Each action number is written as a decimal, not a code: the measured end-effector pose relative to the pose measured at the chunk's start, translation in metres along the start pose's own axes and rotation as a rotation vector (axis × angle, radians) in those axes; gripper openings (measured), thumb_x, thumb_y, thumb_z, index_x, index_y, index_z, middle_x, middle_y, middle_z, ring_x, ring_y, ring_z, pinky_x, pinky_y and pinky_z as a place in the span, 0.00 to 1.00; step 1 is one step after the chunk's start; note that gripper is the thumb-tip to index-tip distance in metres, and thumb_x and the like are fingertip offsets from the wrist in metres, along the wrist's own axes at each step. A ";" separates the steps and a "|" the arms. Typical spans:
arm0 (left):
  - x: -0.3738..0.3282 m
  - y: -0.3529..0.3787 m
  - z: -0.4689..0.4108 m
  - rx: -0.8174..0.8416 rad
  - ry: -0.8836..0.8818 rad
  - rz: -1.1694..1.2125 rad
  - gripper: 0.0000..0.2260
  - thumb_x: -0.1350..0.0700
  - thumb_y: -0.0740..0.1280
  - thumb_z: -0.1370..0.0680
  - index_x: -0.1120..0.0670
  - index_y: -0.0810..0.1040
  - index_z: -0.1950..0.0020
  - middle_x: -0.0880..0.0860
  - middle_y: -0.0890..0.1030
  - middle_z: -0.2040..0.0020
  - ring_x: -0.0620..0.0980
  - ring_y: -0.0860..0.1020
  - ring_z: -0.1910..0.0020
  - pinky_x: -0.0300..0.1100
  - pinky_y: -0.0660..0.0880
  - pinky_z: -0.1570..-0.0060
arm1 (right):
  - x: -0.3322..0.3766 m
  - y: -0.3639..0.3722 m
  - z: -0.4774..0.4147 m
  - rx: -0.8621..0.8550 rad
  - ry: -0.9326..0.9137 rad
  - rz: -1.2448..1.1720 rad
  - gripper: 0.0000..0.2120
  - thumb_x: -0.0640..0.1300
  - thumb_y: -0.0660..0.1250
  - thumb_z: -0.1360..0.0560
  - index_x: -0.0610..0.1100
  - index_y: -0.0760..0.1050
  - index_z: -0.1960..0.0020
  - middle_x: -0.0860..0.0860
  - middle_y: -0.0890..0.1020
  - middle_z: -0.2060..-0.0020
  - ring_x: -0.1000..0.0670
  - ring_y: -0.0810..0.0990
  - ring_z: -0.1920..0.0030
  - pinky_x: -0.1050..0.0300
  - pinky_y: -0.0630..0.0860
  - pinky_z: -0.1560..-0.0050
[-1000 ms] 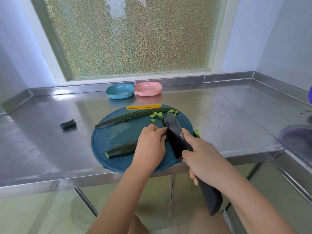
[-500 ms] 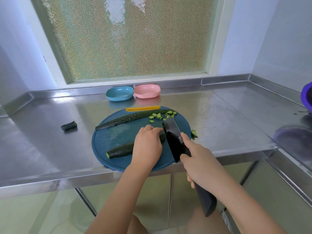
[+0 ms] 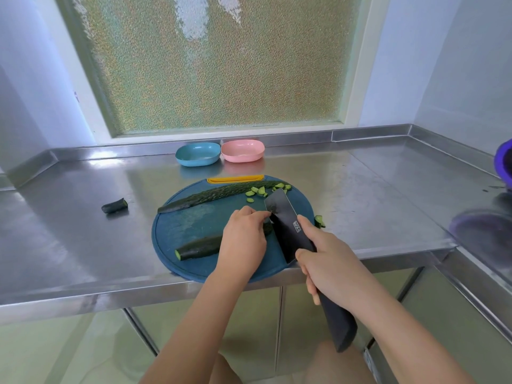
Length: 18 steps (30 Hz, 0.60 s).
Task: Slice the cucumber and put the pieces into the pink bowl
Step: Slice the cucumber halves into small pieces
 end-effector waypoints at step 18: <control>0.000 0.000 -0.001 -0.008 0.011 0.022 0.16 0.63 0.57 0.20 0.53 0.76 0.36 0.55 0.77 0.48 0.52 0.72 0.47 0.41 0.68 0.51 | 0.000 0.015 -0.014 0.037 0.015 0.098 0.33 0.39 0.53 0.21 0.59 0.44 0.22 0.46 0.78 0.68 0.54 0.74 0.80 0.60 0.79 0.68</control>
Point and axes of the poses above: each hand's wrist, its own z-axis away from the middle knuckle, its own y-axis out of the palm, x = y × z, the point moved 9 cm from there along -z, towards the middle knuckle
